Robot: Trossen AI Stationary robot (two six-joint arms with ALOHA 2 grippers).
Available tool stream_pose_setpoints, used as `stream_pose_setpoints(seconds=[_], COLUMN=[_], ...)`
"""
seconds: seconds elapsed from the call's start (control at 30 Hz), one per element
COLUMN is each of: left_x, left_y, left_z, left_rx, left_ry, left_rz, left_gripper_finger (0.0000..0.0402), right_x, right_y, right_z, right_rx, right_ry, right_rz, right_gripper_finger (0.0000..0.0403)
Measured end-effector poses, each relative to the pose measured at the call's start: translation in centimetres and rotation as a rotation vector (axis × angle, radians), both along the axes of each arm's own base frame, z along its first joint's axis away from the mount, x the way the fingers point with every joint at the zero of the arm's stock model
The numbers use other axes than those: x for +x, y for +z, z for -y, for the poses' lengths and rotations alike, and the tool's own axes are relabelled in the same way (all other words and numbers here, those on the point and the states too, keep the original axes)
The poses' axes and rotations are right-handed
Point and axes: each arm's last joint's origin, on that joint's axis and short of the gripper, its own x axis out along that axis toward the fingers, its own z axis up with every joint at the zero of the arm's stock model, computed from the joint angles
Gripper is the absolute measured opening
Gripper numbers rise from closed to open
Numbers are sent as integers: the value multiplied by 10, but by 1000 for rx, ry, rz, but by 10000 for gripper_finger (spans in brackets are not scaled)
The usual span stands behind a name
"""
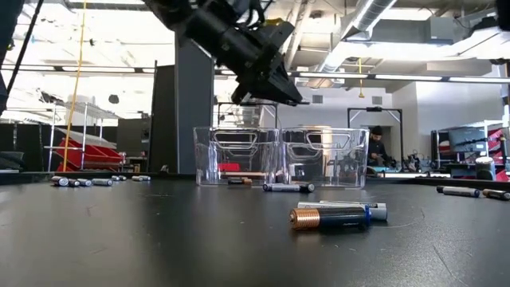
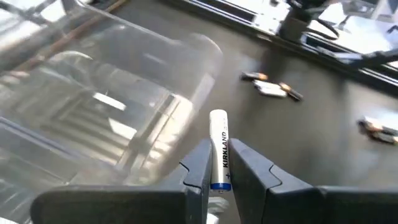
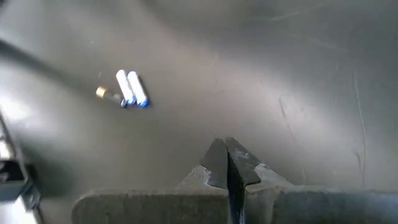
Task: Sort batteries
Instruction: Put the white battery into the right transparent bin
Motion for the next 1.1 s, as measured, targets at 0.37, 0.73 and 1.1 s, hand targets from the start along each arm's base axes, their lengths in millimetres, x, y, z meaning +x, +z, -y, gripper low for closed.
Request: stream_pose_setpoints(seconds=[0.37, 0.73, 1.1], left_x=[9, 65, 93], left_y=[55, 0, -54], left_z=[-109, -159, -170], left_rx=[189, 146, 94], left_ry=[51, -97, -163], left_rz=[-55, -229, -440], left_gripper_finger=[46, 46, 46], right_x=[24, 40, 44], right_y=[0, 0, 0], right_z=[26, 45, 47], right_rx=[-11, 3, 31], right_ry=[-132, -230, -259], right_rz=[-10, -3, 15], right_gripper_finger=[7, 7, 7])
